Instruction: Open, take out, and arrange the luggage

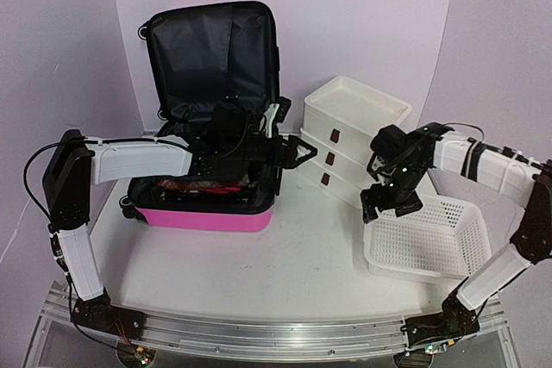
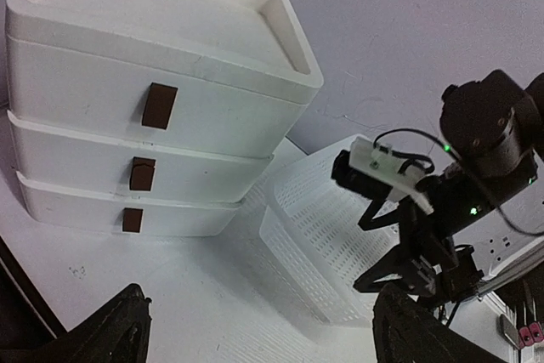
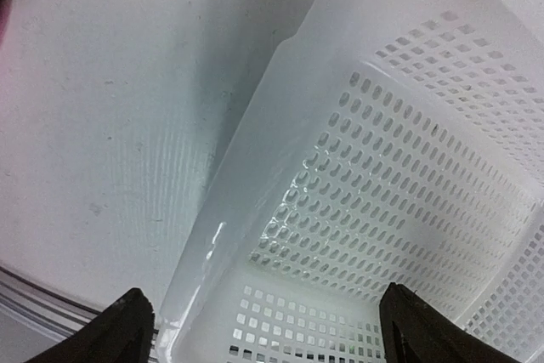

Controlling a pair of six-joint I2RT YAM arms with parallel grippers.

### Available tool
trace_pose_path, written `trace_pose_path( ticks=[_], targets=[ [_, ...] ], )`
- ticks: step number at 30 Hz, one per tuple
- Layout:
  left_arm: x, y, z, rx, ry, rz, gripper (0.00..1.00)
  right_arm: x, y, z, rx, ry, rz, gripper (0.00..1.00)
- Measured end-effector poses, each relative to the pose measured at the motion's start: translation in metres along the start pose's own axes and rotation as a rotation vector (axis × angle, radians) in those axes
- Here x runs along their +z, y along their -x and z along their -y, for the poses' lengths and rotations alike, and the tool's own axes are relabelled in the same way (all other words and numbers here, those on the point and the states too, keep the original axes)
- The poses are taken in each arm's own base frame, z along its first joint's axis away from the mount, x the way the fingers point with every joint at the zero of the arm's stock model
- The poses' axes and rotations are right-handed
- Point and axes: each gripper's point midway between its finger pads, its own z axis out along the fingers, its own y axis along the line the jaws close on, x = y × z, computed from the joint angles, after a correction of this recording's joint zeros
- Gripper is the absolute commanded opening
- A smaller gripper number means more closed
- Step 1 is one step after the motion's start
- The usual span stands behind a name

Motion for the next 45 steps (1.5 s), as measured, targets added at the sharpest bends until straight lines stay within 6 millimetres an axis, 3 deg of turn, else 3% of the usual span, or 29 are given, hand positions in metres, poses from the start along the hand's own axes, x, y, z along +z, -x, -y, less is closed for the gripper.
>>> trace_pose_path(
  ticks=[4, 7, 10, 11, 13, 14, 15, 17, 20, 24, 26, 31, 35, 38, 42, 45],
  targets=[
    [0.0, -0.017, -0.005, -0.046, 0.002, -0.038, 0.9, 0.03, -0.006, -0.004, -0.066, -0.113, -0.069, 0.57],
    [0.0, -0.027, -0.008, -0.067, 0.005, -0.06, 0.89, 0.033, -0.01, -0.007, -0.081, -0.14, -0.055, 0.42],
    [0.0, -0.031, -0.009, -0.07, 0.007, -0.068, 0.89, 0.035, -0.031, -0.01, -0.054, -0.104, -0.057, 0.28],
    [0.0, -0.031, -0.009, -0.07, 0.007, -0.068, 0.89, 0.034, -0.046, -0.009, -0.033, -0.08, -0.072, 0.23],
    [-0.002, -0.031, -0.008, -0.069, 0.007, -0.068, 0.9, 0.032, -0.061, -0.01, -0.022, -0.051, -0.089, 0.19],
    [-0.003, -0.031, -0.007, -0.067, 0.006, -0.067, 0.89, 0.03, -0.07, -0.01, -0.006, -0.034, -0.093, 0.21],
    [-0.005, -0.03, -0.006, -0.065, 0.004, -0.065, 0.89, 0.027, -0.079, -0.009, 0.009, -0.017, -0.101, 0.3],
    [-0.007, -0.026, -0.003, -0.058, 0.0, -0.058, 0.9, 0.021, -0.09, -0.008, 0.036, 0.019, -0.09, 0.6],
    [-0.011, -0.021, 0.001, -0.043, -0.006, -0.046, 0.89, 0.012, -0.099, 0.0, 0.062, 0.021, -0.063, 0.95],
    [-0.015, -0.016, 0.004, -0.029, -0.01, -0.035, 0.89, -0.001, -0.108, 0.017, 0.065, -0.039, -0.077, 0.98],
    [-0.016, -0.019, 0.003, -0.03, -0.006, -0.039, 0.89, -0.018, -0.094, 0.022, 0.06, -0.069, -0.038, 0.98],
    [-0.017, -0.023, 0.001, -0.038, 0.002, -0.047, 0.89, -0.094, -0.001, 0.031, 0.17, -0.052, 0.245, 0.98],
    [-0.021, -0.022, 0.003, -0.037, 0.002, -0.043, 0.89, -0.13, 0.064, 0.059, 0.343, 0.014, 0.364, 0.98],
    [-0.025, -0.019, 0.006, -0.035, 0.002, -0.034, 0.87, -0.133, 0.107, 0.067, 0.42, 0.082, 0.382, 0.9],
    [-0.026, -0.016, 0.006, -0.031, 0.012, -0.023, 0.85, -0.113, 0.157, 0.054, 0.477, 0.18, 0.358, 0.79],
    [-0.025, -0.016, 0.006, -0.028, 0.02, -0.021, 0.84, -0.093, 0.18, 0.051, 0.528, 0.202, 0.331, 0.59]
  ],
)
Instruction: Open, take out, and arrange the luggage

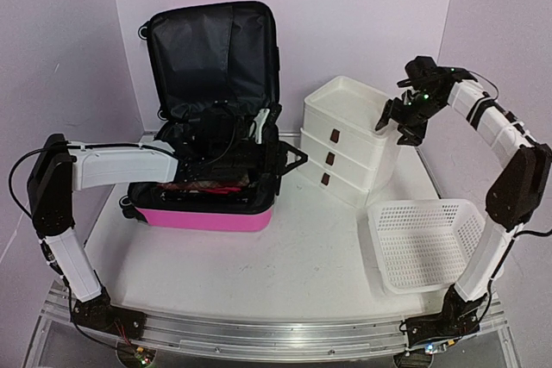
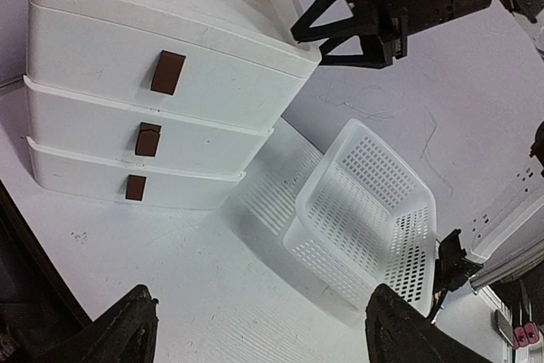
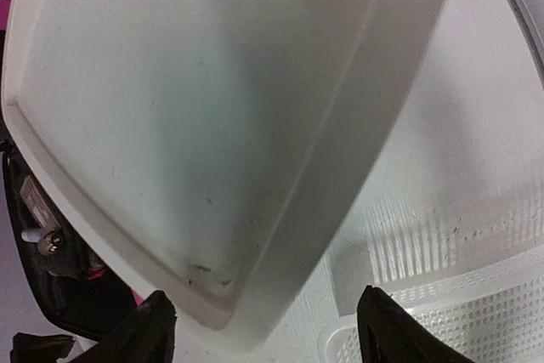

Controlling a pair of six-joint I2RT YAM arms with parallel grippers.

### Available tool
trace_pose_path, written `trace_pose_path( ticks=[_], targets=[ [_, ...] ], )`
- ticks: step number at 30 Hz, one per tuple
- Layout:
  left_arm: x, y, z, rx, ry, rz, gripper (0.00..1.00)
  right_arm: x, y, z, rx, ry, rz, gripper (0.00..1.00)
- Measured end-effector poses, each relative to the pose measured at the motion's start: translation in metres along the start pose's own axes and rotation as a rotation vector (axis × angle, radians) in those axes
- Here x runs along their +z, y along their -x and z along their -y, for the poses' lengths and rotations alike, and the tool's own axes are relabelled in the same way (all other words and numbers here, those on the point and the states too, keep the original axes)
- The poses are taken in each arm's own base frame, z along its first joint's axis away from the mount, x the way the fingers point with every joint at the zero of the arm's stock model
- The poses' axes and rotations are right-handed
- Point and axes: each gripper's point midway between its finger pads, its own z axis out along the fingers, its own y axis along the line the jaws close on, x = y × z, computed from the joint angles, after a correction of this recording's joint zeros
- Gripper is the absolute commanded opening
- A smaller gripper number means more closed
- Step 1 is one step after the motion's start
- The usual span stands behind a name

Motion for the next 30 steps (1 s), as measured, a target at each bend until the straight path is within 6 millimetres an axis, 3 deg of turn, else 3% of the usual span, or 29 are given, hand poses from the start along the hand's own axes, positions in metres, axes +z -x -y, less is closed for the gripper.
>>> trace_pose_path(
  ticks=[3, 7, 14, 17, 23, 30],
  targets=[
    [0.002, -0.002, -0.002, 0.003, 0.01, -0.002, 0.84, 0.018, 0.002, 0.003, 0.057, -0.023, -0.014, 0.39],
    [0.019, -0.005, -0.013, 0.039, 0.035, -0.015, 0.78, 0.021, 0.005, 0.004, 0.134, -0.022, 0.002, 0.34],
    [0.09, 0.021, -0.036, 0.182, 0.053, 0.033, 0.76, 0.02, 0.001, 0.001, 0.215, -0.021, 0.043, 0.19],
    [0.114, 0.023, -0.051, 0.248, 0.09, 0.05, 0.61, 0.02, 0.001, 0.001, 0.23, -0.019, 0.058, 0.11],
    [0.144, 0.02, -0.083, 0.316, 0.176, 0.069, 0.61, 0.02, 0.001, 0.001, 0.25, -0.021, 0.063, 0.01],
    [0.161, 0.039, -0.085, 0.332, 0.181, 0.129, 0.47, 0.02, 0.001, 0.0, 0.268, -0.027, 0.076, 0.0]
  ],
)
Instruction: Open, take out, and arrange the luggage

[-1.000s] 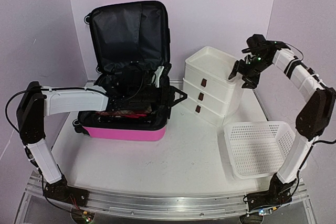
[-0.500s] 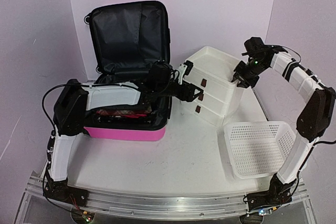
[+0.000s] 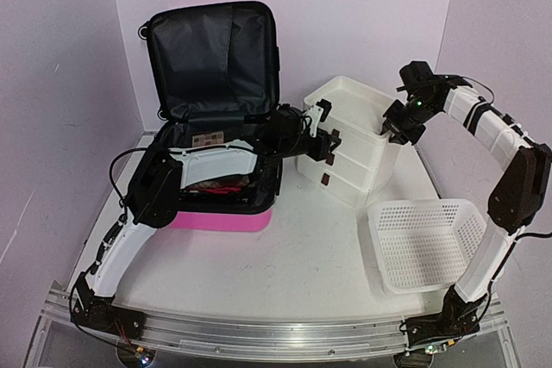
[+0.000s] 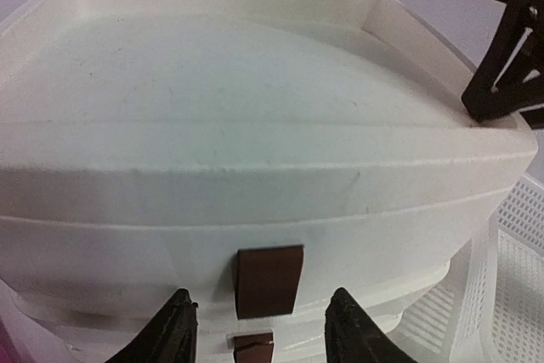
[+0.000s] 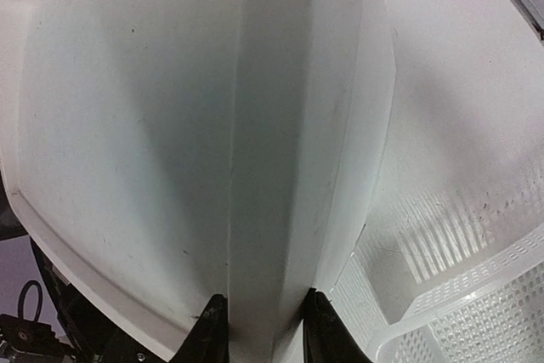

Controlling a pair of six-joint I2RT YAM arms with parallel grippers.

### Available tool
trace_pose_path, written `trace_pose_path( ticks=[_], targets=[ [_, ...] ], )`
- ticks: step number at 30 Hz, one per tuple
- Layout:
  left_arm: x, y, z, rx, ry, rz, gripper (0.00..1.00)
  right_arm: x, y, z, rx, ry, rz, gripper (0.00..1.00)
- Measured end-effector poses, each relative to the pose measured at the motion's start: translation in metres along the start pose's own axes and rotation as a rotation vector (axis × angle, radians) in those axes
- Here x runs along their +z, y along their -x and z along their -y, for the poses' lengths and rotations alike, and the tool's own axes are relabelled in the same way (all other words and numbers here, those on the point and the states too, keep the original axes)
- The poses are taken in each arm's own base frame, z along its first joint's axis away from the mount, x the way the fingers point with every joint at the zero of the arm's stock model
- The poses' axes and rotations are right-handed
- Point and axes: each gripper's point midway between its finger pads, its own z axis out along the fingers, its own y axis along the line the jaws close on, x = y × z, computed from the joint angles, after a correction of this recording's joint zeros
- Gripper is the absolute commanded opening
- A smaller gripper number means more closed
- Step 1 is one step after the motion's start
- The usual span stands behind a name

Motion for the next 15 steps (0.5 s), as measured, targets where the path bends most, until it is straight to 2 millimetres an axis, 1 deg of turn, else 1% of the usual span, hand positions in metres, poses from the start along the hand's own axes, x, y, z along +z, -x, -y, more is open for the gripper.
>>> trace_pose_path(
  ticks=[2, 3, 5, 7, 8, 13, 15],
  targets=[
    [0.0051, 0.0055, -0.0008, -0.001, 0.001, 0.021, 0.42, 0.0001, -0.0002, -0.0002, 0.003, -0.003, 0.004, 0.0],
    [0.007, 0.0047, -0.0013, -0.004, 0.002, 0.02, 0.38, 0.0002, 0.0003, -0.0005, 0.005, -0.002, 0.007, 0.0],
    [0.0097, 0.0038, -0.002, -0.01, 0.003, 0.018, 0.29, 0.0004, 0.0011, -0.0013, 0.009, 0.001, 0.011, 0.0],
    [0.0112, 0.0034, -0.0022, -0.019, 0.003, 0.017, 0.17, 0.0009, 0.0015, -0.0014, 0.013, 0.002, 0.014, 0.0],
    [0.0119, 0.0033, -0.0023, -0.016, 0.002, 0.017, 0.14, 0.001, 0.0015, -0.0014, 0.014, 0.002, 0.014, 0.0],
    [0.0105, 0.0016, -0.0029, -0.018, 0.001, 0.016, 0.01, 0.0008, 0.002, -0.0011, 0.017, -0.003, 0.027, 0.0],
    [0.0024, 0.0004, -0.0017, -0.019, -0.001, 0.004, 0.0, 0.0009, 0.0018, -0.0009, 0.017, -0.005, 0.033, 0.0]
  ],
)
